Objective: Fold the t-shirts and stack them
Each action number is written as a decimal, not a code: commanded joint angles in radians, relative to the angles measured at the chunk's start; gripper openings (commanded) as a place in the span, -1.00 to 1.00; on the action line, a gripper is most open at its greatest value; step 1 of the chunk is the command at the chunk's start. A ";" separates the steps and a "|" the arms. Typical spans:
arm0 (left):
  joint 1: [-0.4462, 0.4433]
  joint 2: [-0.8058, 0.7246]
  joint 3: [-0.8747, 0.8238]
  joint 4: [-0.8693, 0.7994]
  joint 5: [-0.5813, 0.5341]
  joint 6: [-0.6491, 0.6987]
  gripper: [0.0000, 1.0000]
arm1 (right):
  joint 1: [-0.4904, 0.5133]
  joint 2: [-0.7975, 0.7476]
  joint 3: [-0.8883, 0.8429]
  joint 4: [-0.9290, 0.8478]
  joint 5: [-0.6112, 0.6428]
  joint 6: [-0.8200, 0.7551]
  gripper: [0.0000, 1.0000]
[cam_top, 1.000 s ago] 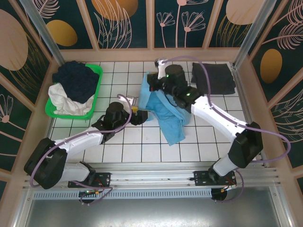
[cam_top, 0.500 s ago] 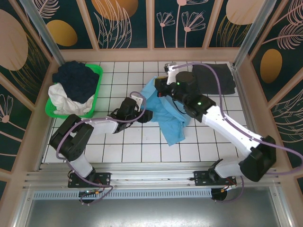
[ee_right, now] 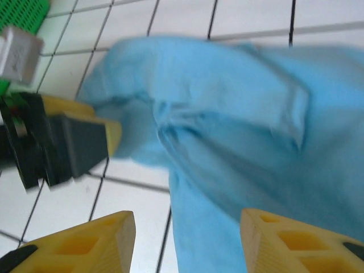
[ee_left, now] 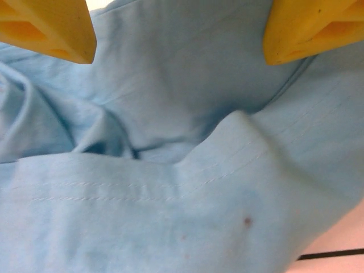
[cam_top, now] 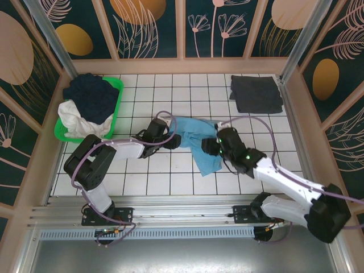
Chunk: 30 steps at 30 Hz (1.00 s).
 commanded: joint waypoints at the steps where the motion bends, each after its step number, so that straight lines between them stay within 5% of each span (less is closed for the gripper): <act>1: 0.006 -0.010 -0.011 -0.067 -0.082 0.007 0.55 | 0.045 -0.061 -0.087 -0.028 0.047 0.148 0.03; 10: 0.024 0.070 -0.018 -0.024 -0.023 -0.037 0.28 | 0.096 0.019 -0.159 -0.055 0.130 0.215 0.03; 18: 0.039 0.045 0.014 -0.045 0.020 -0.031 -0.68 | 0.083 0.245 -0.081 -0.045 0.239 0.182 -0.01; 22: 0.059 -0.037 0.006 -0.060 0.048 -0.022 -0.99 | 0.071 0.307 -0.045 -0.063 0.283 0.165 -0.28; 27: 0.085 -0.203 -0.017 -0.065 0.067 -0.009 -1.00 | 0.017 0.285 -0.010 -0.056 0.269 0.100 -0.94; 30: 0.101 -0.247 0.018 -0.086 0.059 0.020 -1.00 | 0.017 0.184 0.018 -0.008 0.173 0.043 -1.00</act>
